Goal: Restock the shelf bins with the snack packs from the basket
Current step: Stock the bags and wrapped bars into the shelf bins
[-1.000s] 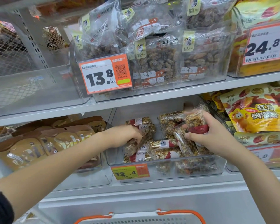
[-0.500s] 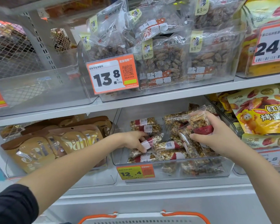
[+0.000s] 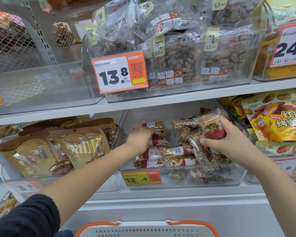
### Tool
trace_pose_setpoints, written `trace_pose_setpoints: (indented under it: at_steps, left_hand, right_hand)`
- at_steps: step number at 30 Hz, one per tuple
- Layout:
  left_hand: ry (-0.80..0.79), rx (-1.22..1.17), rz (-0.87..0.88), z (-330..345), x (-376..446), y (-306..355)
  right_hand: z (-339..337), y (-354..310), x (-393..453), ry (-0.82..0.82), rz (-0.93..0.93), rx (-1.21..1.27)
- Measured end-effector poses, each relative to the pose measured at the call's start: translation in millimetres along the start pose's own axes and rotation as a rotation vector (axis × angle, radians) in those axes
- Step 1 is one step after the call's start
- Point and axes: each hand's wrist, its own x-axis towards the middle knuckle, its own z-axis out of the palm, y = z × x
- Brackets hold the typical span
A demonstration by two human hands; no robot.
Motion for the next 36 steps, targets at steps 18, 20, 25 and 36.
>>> trace_pose_setpoints:
  at_steps: [18, 20, 25, 36]
  left_hand:
    - [-0.174, -0.195, -0.089, -14.6, -5.4, -1.4]
    - [-0.093, -0.317, -0.141, -19.7, -7.3, 0.6]
    - [-0.27, -0.404, -0.314, -36.4, -16.8, 3.8]
    - [-0.389, 0.14, 0.489, -29.7, -12.7, -11.7]
  right_hand:
    - [-1.1, -5.1, -1.8, 0.01, -0.001, -0.05]
    - [-1.5, -4.9, -1.8, 0.011, 0.001, -0.05]
    - [-1.6, -5.2, -2.4, 0.009, 0.001, -0.05]
    - [-1.4, -7.6, -3.6, 0.021, 0.016, -0.059]
